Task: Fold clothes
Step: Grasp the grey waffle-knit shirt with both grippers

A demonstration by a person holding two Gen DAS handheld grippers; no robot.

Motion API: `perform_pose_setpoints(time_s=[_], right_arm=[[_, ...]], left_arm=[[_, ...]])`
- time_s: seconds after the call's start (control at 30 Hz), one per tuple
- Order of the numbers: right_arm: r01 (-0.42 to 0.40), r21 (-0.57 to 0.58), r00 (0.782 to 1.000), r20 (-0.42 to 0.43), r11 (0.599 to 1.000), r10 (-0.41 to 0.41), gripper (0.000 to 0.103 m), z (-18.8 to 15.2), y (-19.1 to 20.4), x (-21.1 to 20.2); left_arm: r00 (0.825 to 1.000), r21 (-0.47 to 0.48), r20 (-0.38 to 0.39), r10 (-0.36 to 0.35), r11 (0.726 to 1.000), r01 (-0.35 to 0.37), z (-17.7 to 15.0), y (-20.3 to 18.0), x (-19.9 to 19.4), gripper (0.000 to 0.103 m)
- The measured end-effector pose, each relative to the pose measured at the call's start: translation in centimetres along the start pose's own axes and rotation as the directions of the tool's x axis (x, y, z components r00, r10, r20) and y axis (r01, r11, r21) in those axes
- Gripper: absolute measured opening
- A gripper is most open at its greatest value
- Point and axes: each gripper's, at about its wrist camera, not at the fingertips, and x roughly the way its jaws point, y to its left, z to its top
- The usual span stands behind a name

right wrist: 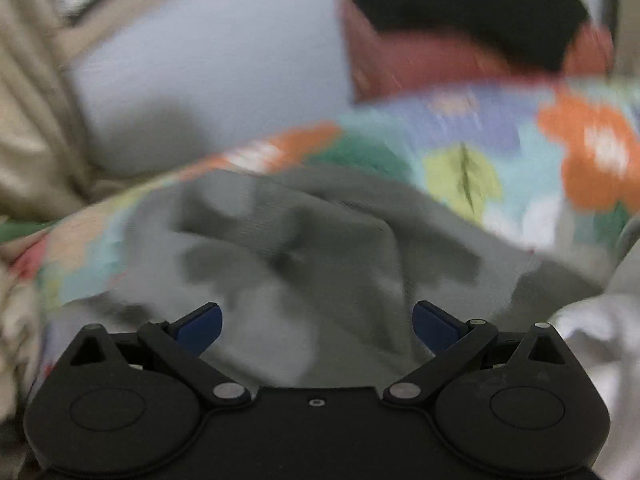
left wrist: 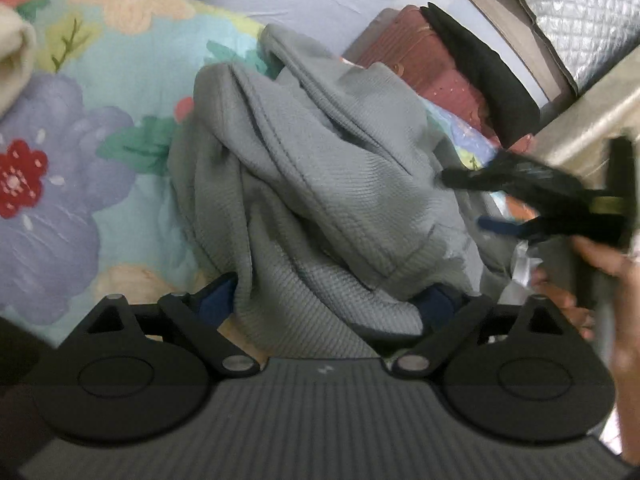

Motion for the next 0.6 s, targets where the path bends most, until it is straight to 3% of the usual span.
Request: perform_pose_setpoints(time_s=[0.07,0.2,0.27,0.33,0.43,0.53,0.6], right_arm=[[-0.002,0.044,0.999,-0.035,0.999,0.004,0.103,-0.2,-0.8,1.7],[-0.072,-0.033,0.994,-0.086,0.997,0.069,0.094,-2.1,1.7,0.5],[-0.110,-0.026,0.986,-0.129,0.994,0.106,0.071,-3.4,2.2,0.0],[-0.138,0.019,0.982,-0.125,0.990,0.140,0.065,-4.6,2.0,-0.8],[-0.202,0.104,0.970,-0.119,0.974,0.214,0.054,-6.0,1.2,-2.3],[-0.314,0.191,0.937,-0.097,0.930,0.336,0.041,-7.5,1.0,-4.5],[-0.357,0.228,0.924,-0.054,0.906,0.378,0.039,-8.5,0.9,-6.3]], left_arm=[[0.999,-0.037,0.000,-0.032,0.999,0.032,0.0,0.7,0.6,0.102],[0.993,-0.112,0.019,-0.115,0.987,0.116,0.2,1.9,1.4,0.100],[0.991,-0.111,0.011,-0.132,0.985,0.132,0.4,1.9,1.6,0.091],[0.986,-0.147,-0.008,-0.165,0.976,0.162,0.4,2.2,1.7,0.064],[0.971,-0.216,-0.033,-0.236,0.951,0.223,0.4,2.9,1.8,0.055],[0.949,-0.236,-0.043,-0.313,0.926,0.294,0.5,2.8,0.9,0.048],[0.934,-0.224,-0.046,-0.354,0.915,0.336,0.7,2.5,-0.2,0.048]])
